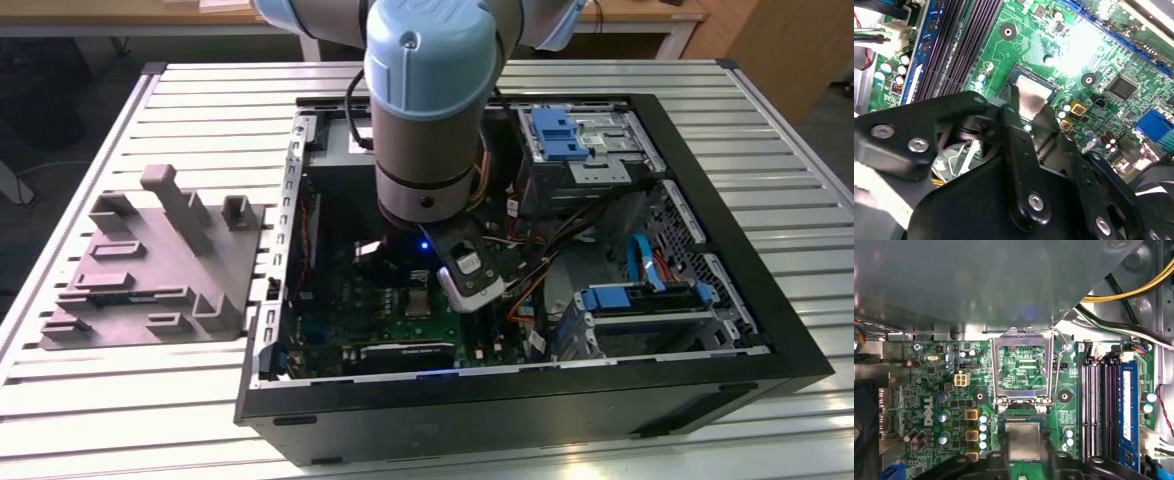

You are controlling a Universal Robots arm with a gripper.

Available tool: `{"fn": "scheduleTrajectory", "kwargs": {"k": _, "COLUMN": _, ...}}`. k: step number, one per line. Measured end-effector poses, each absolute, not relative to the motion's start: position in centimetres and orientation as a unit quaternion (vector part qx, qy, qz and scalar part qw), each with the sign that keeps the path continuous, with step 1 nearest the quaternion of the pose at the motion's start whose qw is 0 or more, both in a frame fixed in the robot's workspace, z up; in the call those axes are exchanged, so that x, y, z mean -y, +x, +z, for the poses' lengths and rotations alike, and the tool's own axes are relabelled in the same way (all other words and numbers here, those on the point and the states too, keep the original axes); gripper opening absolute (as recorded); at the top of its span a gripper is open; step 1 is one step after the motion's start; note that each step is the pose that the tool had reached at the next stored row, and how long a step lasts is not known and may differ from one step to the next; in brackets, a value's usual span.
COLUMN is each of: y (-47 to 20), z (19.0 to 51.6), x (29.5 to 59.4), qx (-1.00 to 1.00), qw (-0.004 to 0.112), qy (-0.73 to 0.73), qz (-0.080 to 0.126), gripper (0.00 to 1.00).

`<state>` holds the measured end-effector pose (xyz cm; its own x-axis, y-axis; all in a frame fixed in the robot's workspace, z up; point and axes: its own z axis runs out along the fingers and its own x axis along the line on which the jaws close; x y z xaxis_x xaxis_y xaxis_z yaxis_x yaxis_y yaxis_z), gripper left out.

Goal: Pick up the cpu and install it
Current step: 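Place the cpu into insertion slot, then close the cpu cover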

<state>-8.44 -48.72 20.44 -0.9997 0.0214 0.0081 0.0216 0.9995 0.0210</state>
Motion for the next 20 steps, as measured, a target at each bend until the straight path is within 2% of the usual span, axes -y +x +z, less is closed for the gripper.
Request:
{"fn": "scheduleTrajectory", "kwargs": {"k": 1, "y": -8.44, "z": 20.52, "x": 48.72, "qx": 1.0, "qw": 0.004, "qy": -0.011, "qz": -0.01, "gripper": 0.35}}
{"fn": "scheduleTrajectory", "kwargs": {"k": 2, "y": -8.44, "z": 20.58, "x": 48.72, "qx": 1.0, "qw": 0.004, "qy": -0.011, "qz": -0.01, "gripper": 0.35}}
{"fn": "scheduleTrajectory", "kwargs": {"k": 4, "y": -8.44, "z": 20.65, "x": 48.72, "qx": 1.0, "qw": 0.004, "qy": -0.011, "qz": -0.01, "gripper": 0.23}}
{"fn": "scheduleTrajectory", "kwargs": {"k": 5, "y": -8.44, "z": 20.66, "x": 48.72, "qx": 1.0, "qw": 0.004, "qy": -0.011, "qz": -0.01, "gripper": 0.23}}
{"fn": "scheduleTrajectory", "kwargs": {"k": 7, "y": -8.45, "z": 20.67, "x": 48.72, "qx": 1.0, "qw": 0.004, "qy": -0.011, "qz": -0.009, "gripper": 0.11}}
{"fn": "scheduleTrajectory", "kwargs": {"k": 20, "y": -8.45, "z": 20.68, "x": 48.72, "qx": 1.0, "qw": 0.004, "qy": -0.011, "qz": -0.009, "gripper": 0.11}}
